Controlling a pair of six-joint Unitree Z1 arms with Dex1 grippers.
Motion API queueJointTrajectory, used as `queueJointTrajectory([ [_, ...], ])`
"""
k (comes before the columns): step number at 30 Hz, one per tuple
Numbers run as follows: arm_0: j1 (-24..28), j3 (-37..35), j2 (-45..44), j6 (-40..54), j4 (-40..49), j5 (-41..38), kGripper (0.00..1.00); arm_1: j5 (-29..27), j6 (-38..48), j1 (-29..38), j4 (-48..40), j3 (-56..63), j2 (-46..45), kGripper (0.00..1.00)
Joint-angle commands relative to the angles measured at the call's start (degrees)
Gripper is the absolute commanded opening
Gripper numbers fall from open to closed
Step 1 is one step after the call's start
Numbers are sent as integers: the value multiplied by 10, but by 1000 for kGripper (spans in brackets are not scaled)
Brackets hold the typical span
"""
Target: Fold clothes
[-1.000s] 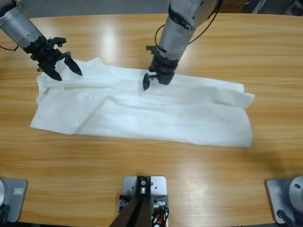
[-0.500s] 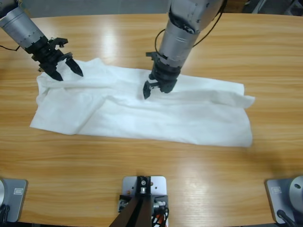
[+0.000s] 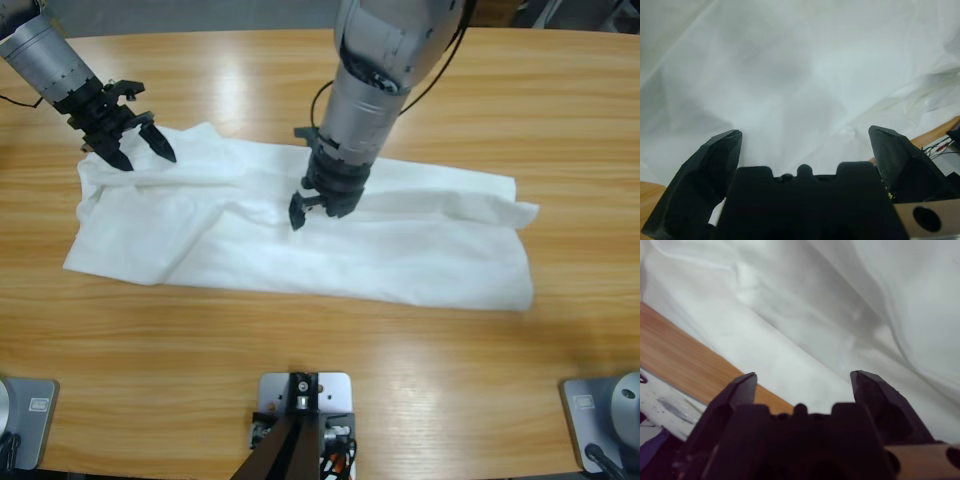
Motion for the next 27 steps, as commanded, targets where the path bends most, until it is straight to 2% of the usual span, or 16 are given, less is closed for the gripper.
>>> queueJointTrajectory([
  [1,-5,19,34,-7,-7,11,996,-62,-9,-93,4,8,-32,780],
  [5,-5,18,37,-7,-7,12,996,-91,-18,-142,19,10,-18,780],
  [9,-6,19,37,-7,-7,13,996,-105,-26,-160,19,18,10,780],
  [13,-5,19,38,-7,-7,14,996,-105,-19,-158,12,40,8,778],
  [21,-6,18,39,-7,-7,14,996,-96,8,-140,-57,170,-30,780],
  [27,-7,18,38,-7,-7,14,996,-96,20,-128,-60,191,-53,780],
])
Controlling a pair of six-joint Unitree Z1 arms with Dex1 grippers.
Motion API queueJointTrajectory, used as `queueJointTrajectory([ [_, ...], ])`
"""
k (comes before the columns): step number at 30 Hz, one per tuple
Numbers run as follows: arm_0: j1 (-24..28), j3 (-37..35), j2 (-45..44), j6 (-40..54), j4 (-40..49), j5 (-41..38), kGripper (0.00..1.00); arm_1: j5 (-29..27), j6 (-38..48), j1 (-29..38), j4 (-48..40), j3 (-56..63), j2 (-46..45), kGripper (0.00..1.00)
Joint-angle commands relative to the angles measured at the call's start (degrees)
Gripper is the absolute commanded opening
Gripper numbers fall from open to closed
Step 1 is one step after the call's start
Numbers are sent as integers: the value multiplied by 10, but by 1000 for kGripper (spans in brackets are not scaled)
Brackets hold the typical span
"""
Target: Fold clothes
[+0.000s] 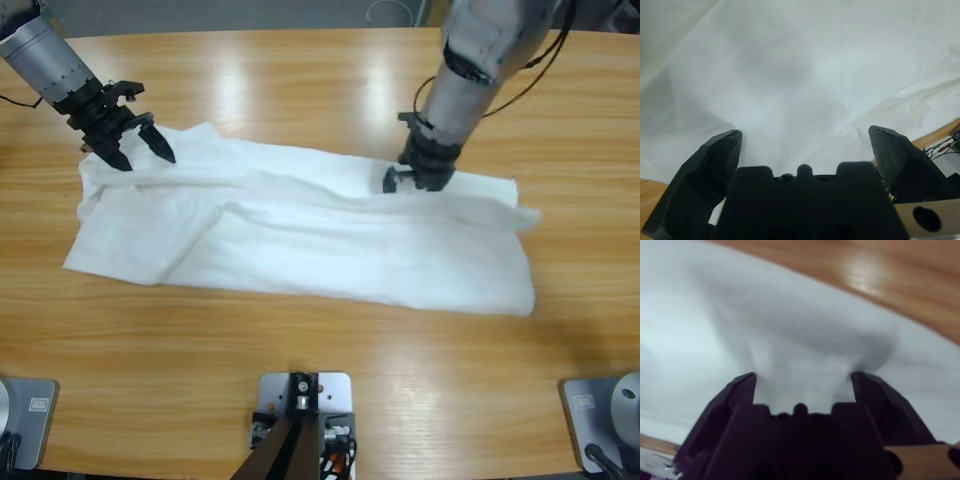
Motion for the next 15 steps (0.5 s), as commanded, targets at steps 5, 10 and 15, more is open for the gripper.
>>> queueJointTrajectory([
  [5,-8,18,39,-7,-7,9,996,-2,24,22,-7,53,-46,780],
  [10,-8,17,39,-7,-7,9,996,-2,39,30,2,54,-53,780],
  [15,-10,17,37,-7,-7,9,996,-3,54,36,-1,76,-68,779],
])
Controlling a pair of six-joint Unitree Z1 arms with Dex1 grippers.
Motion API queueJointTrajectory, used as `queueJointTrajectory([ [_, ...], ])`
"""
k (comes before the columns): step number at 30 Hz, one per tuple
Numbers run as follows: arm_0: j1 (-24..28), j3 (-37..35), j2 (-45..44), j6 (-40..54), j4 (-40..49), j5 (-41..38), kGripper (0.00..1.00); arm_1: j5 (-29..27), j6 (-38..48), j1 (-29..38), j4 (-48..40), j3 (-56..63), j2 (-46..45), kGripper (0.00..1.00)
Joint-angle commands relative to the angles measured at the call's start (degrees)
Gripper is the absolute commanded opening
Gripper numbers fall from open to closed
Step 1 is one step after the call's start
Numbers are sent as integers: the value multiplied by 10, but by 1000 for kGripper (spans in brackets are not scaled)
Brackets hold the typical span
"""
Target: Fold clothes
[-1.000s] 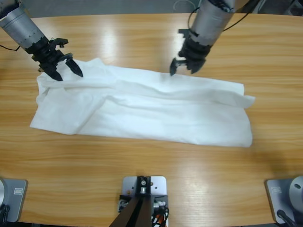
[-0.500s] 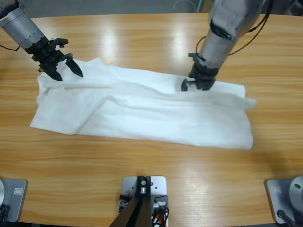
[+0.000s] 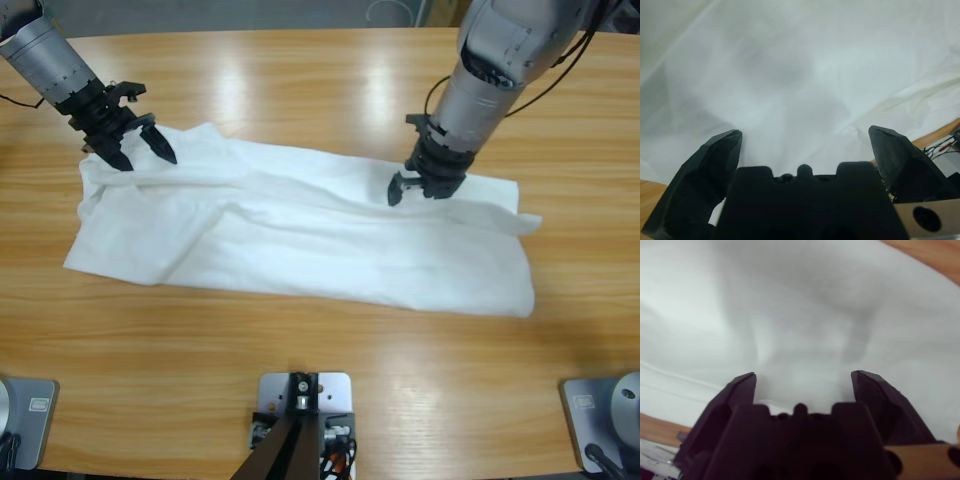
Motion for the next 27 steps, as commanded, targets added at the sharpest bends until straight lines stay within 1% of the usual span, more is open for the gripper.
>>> queueJointTrajectory([
  [1,-7,17,36,-7,-7,9,996,-3,27,18,1,43,-24,780],
  [6,-10,21,29,-7,-6,9,996,-2,43,32,-18,77,-35,780],
  [15,-17,26,24,-7,-6,9,996,-10,68,36,-23,123,-77,780],
  [27,-19,31,18,-7,-6,10,996,-4,92,45,-83,190,-77,780],
])
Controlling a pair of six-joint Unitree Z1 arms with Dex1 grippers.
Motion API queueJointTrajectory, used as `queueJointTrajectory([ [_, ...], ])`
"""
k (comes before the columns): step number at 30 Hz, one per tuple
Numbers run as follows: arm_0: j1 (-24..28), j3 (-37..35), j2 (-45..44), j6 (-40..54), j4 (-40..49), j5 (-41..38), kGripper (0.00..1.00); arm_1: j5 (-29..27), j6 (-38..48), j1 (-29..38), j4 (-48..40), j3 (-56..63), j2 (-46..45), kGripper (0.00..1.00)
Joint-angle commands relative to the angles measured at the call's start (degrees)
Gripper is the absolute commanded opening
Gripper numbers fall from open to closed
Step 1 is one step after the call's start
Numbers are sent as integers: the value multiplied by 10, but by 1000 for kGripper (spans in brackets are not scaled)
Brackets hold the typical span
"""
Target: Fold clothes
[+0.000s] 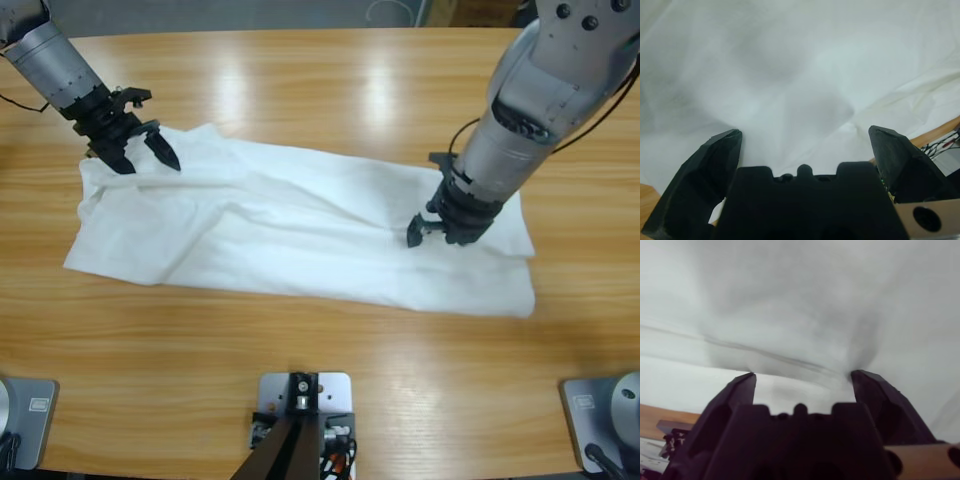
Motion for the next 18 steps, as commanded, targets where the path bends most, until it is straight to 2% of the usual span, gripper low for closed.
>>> queueJointTrajectory([
  [1,-6,21,17,-7,-6,9,996,-4,12,10,-32,44,-5,780],
  [5,-6,21,15,-7,-5,9,996,-10,11,10,-3,22,-23,780],
  [9,-5,21,13,-7,-6,10,996,-29,-8,16,102,-141,-18,780],
  [13,-5,21,12,-7,-6,10,996,-29,-28,38,190,-319,56,780],
  [18,-4,21,9,-7,-6,9,996,-10,-47,65,243,-467,146,780],
])
